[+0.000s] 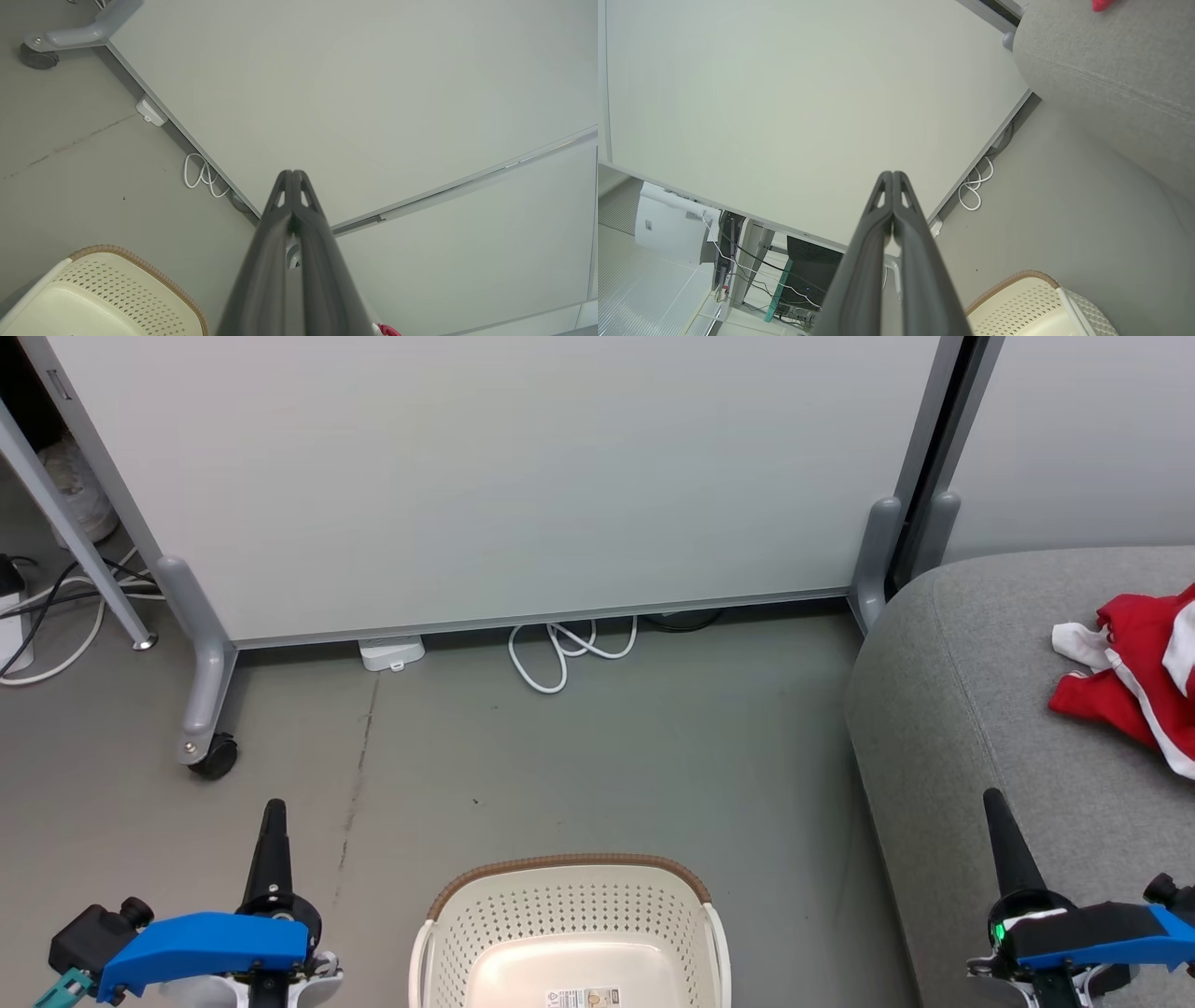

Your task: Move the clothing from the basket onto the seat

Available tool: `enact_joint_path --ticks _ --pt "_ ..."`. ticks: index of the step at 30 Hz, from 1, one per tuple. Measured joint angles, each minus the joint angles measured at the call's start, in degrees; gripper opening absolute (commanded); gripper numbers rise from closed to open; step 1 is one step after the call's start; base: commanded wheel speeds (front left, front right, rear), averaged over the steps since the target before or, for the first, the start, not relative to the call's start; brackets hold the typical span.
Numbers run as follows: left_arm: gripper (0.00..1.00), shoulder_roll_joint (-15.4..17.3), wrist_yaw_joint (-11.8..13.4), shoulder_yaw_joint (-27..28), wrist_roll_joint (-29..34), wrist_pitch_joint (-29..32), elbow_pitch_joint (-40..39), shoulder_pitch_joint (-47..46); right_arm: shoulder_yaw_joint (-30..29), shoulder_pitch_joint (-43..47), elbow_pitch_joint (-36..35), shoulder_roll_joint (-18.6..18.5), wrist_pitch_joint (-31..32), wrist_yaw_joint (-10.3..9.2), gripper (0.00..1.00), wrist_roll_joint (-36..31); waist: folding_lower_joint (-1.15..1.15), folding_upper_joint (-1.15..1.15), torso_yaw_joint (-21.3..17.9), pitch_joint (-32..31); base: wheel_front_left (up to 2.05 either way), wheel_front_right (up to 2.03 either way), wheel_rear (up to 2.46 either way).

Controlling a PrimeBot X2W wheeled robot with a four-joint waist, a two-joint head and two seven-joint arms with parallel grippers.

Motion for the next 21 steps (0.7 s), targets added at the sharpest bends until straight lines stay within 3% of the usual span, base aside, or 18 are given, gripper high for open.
enact_joint_path --ticks 21 --pt "0.00 0.0 0.0 1.4 -11.5 2.9 -0.4 -1.0 -0.5 -1.1 0.0 0.0 2.8 0.00 0.00 11.5 0.00 0.00 -0.9 0.2 0.00 0.00 0.00"
